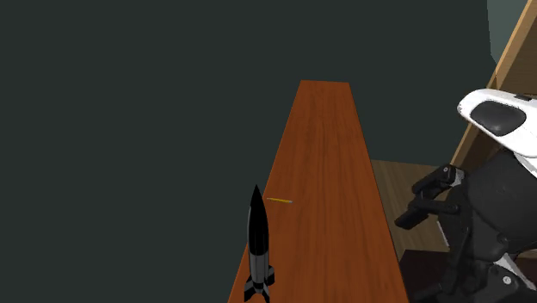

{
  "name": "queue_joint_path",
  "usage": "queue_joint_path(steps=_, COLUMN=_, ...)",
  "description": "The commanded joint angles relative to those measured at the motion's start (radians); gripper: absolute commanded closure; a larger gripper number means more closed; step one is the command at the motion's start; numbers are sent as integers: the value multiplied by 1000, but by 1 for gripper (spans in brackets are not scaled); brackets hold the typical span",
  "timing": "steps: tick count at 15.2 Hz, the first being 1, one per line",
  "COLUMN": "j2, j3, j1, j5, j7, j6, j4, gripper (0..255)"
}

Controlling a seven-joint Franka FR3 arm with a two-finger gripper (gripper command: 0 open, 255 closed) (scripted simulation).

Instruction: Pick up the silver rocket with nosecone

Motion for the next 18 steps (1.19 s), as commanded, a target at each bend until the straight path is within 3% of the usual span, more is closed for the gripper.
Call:
queue_joint_path(steps=1, j2=62, j3=48, j1=-47, j5=-57, j7=65, j6=109, j4=-17, gripper=0)
queue_joint_path(steps=4, j2=166, j3=140, j1=-154, j5=-182, j7=195, j6=247, j4=-16, gripper=0)
queue_joint_path(steps=7, j2=279, j3=272, j1=-316, j5=-381, j7=384, j6=357, j4=14, gripper=0)
queue_joint_path(steps=9, j2=360, j3=382, j1=-453, j5=-573, j7=558, j6=399, j4=55, gripper=0)
queue_joint_path(steps=12, j2=514, j3=531, j1=-630, j5=-942, j7=875, j6=373, j4=153, gripper=0)
queue_joint_path(steps=13, j2=575, j3=557, j1=-656, j5=-1062, j7=972, j6=338, j4=191, gripper=0)
queue_joint_path(steps=15, j2=695, j3=556, j1=-648, j5=-1258, j7=1122, j6=253, j4=262, gripper=0)
queue_joint_path(steps=18, j2=849, j3=512, j1=-592, j5=-1460, j7=1264, j6=134, j4=361, gripper=0)
